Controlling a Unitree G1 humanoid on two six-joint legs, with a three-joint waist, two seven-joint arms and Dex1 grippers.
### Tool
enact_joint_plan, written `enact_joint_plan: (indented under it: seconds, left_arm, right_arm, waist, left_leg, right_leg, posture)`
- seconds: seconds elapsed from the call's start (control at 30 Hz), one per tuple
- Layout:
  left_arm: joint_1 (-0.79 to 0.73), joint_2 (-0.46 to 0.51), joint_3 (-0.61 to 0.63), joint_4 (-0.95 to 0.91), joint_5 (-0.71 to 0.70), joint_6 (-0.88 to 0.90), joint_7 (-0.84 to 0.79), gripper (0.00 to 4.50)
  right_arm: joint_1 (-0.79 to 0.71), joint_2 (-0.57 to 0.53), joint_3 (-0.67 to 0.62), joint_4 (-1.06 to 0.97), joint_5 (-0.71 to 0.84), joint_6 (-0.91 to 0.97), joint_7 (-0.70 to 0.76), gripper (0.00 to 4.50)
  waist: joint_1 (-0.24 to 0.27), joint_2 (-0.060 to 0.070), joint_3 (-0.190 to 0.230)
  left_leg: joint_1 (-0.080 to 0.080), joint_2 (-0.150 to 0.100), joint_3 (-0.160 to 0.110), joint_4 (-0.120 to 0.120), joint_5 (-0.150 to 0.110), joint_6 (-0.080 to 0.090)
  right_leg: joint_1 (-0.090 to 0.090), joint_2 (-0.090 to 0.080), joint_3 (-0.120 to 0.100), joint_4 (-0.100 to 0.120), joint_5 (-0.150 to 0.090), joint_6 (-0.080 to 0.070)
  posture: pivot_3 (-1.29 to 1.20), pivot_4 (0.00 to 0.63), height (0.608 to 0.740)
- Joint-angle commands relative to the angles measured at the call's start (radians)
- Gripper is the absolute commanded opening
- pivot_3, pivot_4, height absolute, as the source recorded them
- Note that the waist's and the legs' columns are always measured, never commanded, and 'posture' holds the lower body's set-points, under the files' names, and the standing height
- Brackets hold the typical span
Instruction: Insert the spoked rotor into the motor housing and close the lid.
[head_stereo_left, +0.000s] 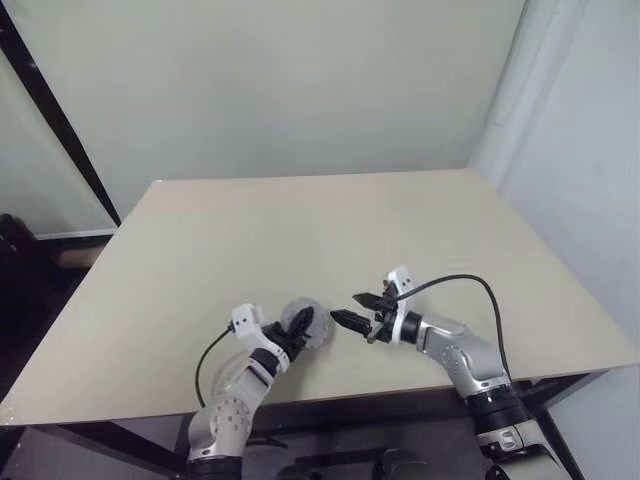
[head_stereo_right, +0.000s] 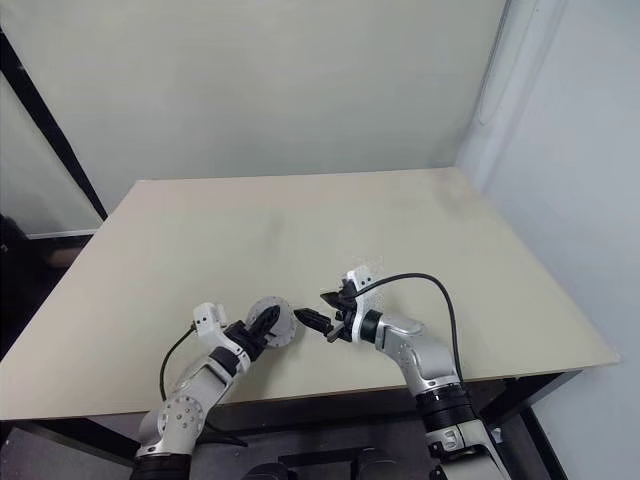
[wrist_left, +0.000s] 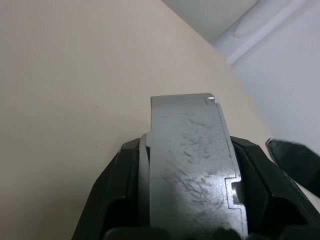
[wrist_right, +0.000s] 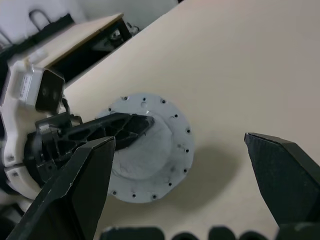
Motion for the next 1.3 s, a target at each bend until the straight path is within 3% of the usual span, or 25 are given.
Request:
enact_joint_plan:
  seconds: [0.03, 0.13, 0.33, 1.0, 1.03, 1.2, 1.3]
  left_arm:
    - [-0.034, 0.035, -0.018, -0.005, 0.149, -0.161, 0.014, 2.05]
    - [-0.066, 0.057, 0.016, 0.091, 0.235, -0.268, 0.06, 2.05]
    - [-0.137, 0.082, 0.081, 0.234, 0.27, -0.366, 0.08, 2.05]
    - [-0.201, 0.118, 0.15, 0.417, 0.328, -0.473, 0.178, 2.05]
    - [-0.201, 0.122, 0.156, 0.419, 0.327, -0.47, 0.185, 2.77]
    - [-0.186, 0.151, 0.187, 0.407, 0.336, -0.487, 0.214, 4.34]
    - [-0.159, 0.171, 0.199, 0.376, 0.351, -0.496, 0.226, 4.43]
  right_arm:
    - [0.024, -0.049, 0.08, -0.058, -0.096, -0.14, 0.038, 4.5]
    - [0.044, -0.066, 0.126, -0.051, -0.145, -0.21, 0.041, 4.5]
    - [0.048, -0.052, 0.144, -0.011, -0.18, -0.261, 0.028, 4.5]
    - [0.03, -0.023, 0.14, 0.051, -0.225, -0.288, -0.014, 4.5]
    - [0.029, -0.023, 0.141, 0.052, -0.226, -0.288, -0.014, 4.5]
    - [0.025, -0.021, 0.143, 0.063, -0.229, -0.292, -0.01, 4.5]
    - [0.021, -0.018, 0.143, 0.069, -0.231, -0.296, -0.008, 4.5]
  waist:
    - [0.007, 0.0, 0.0]
    - [0.013, 0.0, 0.0]
    - [0.024, -0.001, 0.0]
    - [0.042, -0.003, -0.001]
    - [0.041, -0.003, -0.001]
    - [0.043, -0.003, -0.001]
    - [0.043, -0.003, -0.001]
  left_leg:
    - [0.0, 0.0, 0.0, 0.0, 0.0, 0.0]
    - [0.001, 0.0, 0.001, 0.0, 0.0, 0.0]
    - [0.002, 0.0, 0.001, 0.002, 0.0, 0.0]
    - [0.009, 0.001, 0.001, 0.003, 0.0, 0.0]
    - [0.009, 0.001, 0.001, 0.003, 0.0, 0.0]
    - [0.009, 0.002, 0.0, 0.003, 0.0, 0.0]
    - [0.009, 0.001, 0.001, 0.003, 0.0, 0.0]
  right_leg:
    - [0.0, 0.0, 0.0, 0.0, 0.0, 0.0]
    - [0.0, 0.0, 0.001, 0.0, 0.0, 0.0]
    - [0.002, 0.0, 0.0, 0.001, 0.0, 0.0]
    - [0.008, 0.0, 0.0, 0.003, 0.001, 0.0]
    - [0.008, 0.0, 0.0, 0.003, 0.001, 0.0]
    - [0.008, 0.0, -0.001, 0.004, 0.001, -0.001]
    - [0.008, -0.001, -0.001, 0.003, 0.001, -0.001]
  posture:
    - [0.0, 0.0, 0.74]
    - [0.0, 0.0, 0.74]
    - [0.0, 0.0, 0.74]
    - [0.0, 0.0, 0.74]
    - [0.0, 0.0, 0.74]
    - [0.0, 0.0, 0.74]
    - [0.0, 0.0, 0.74]
